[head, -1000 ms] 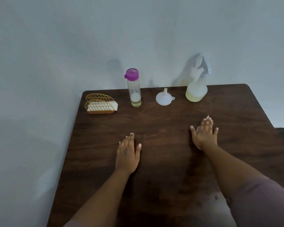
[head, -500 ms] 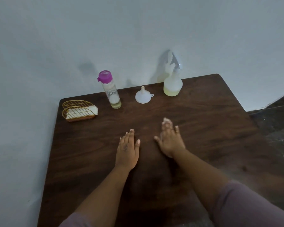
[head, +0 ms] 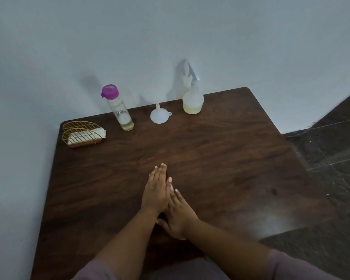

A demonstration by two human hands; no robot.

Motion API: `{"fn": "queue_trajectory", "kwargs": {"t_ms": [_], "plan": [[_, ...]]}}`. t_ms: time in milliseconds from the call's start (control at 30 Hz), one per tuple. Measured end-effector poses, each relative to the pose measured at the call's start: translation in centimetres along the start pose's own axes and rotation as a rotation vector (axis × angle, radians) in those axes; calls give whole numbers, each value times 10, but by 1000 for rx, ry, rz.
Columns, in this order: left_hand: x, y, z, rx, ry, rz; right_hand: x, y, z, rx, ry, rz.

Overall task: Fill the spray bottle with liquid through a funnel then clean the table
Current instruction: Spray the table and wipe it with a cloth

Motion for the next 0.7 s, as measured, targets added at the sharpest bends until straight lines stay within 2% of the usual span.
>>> {"fn": "queue_trajectory", "kwargs": {"t_ms": [33, 67, 100, 167, 300, 367, 467, 567, 700], "plan": [[-2, 2, -2, -2, 17, -9, 2, 3, 0, -42, -13, -97], [-5, 5, -4, -3, 37, -15, 6, 15, -5, -81, 1, -110], [-8, 6, -6, 3, 52, -13, 8, 35, -13, -112, 30, -40], [-17, 6, -6, 35, 63, -11, 6, 91, -33, -155, 108, 221], [-39, 6, -4, 71, 30, -43, -51, 192, -55, -108, 190, 649], [-46, 12, -3, 95, 17, -27, -79, 208, -53, -25, 223, 786], [-54, 22, 0, 111, 2, -16, -92, 176, -39, 33, 261, 912], [-61, 32, 3, 121, -2, -6, -80, 115, -21, 50, 202, 764], [-72, 38, 7, 149, -41, 24, -70, 45, -11, 121, -5, 331]]}}
Point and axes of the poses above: each hand's wrist, its own x-axis towards the middle knuckle, its own z-axis out of the palm, y = z × x, the point moved 5 cm from there along x, towards the middle knuckle, and after that the axes turned 12 degrees about y, right-handed, at the moved point
